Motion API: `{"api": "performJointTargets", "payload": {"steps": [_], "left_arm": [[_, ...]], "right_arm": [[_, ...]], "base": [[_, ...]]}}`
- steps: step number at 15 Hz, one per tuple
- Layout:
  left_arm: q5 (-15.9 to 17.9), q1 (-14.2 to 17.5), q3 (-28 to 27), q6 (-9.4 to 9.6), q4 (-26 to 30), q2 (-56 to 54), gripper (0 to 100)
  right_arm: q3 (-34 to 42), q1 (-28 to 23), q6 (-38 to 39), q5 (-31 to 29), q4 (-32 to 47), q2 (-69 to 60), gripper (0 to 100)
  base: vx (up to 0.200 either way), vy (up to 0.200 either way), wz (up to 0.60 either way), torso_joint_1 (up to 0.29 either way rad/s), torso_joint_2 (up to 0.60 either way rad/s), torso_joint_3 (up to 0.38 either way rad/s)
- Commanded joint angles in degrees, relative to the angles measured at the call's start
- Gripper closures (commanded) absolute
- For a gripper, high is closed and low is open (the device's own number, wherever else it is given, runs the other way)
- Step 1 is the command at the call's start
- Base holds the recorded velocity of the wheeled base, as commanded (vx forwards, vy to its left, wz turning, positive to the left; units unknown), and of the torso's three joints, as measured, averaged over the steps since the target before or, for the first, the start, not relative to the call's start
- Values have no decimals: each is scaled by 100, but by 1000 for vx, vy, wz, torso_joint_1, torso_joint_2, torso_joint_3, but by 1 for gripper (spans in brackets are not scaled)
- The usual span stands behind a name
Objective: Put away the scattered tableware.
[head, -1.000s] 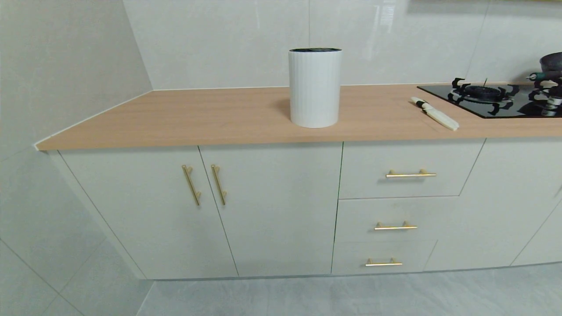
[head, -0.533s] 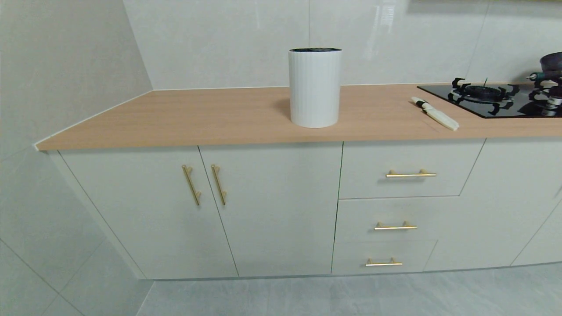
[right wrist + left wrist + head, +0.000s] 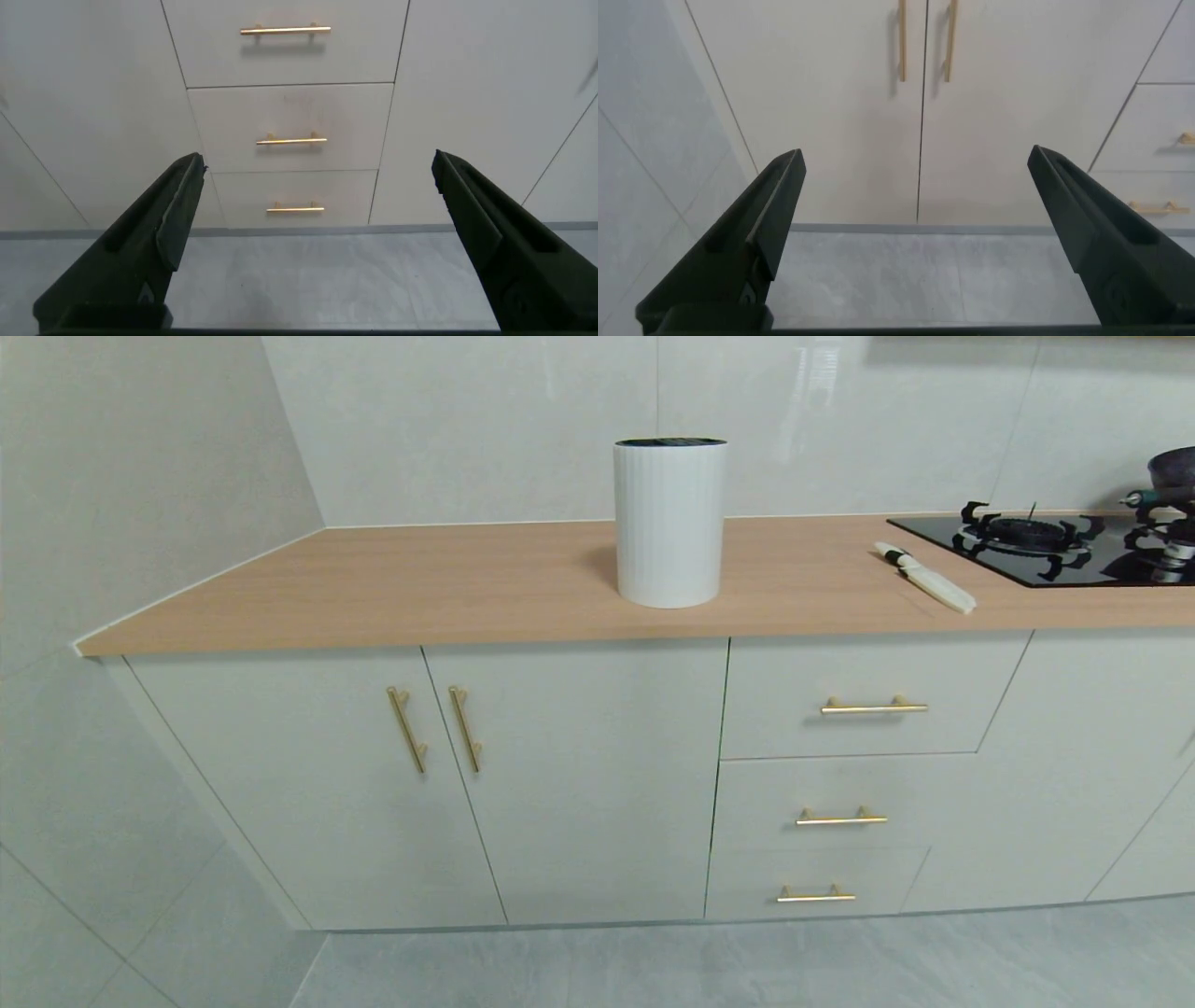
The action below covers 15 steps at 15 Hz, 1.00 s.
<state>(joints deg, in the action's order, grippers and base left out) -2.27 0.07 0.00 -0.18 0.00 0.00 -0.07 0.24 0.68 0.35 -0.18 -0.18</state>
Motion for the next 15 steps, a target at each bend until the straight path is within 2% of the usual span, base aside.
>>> {"api": "performJointTargets", "payload": {"steps": [1, 5, 15], "left_arm": [[-2, 1, 0, -43, 0, 0, 0], [-2, 1, 0, -43, -9, 0, 0], [-2, 1, 0, -43, -9, 0, 0]], "right_arm": [[7, 2, 2, 9, 9, 18, 0], [7, 2, 2, 9, 9, 18, 0], [7, 2, 2, 9, 9, 18, 0]], "base": [[0, 0, 0, 0, 0, 0], [0, 0, 0, 0, 0, 0], [200, 0, 0, 3, 2, -1]]}}
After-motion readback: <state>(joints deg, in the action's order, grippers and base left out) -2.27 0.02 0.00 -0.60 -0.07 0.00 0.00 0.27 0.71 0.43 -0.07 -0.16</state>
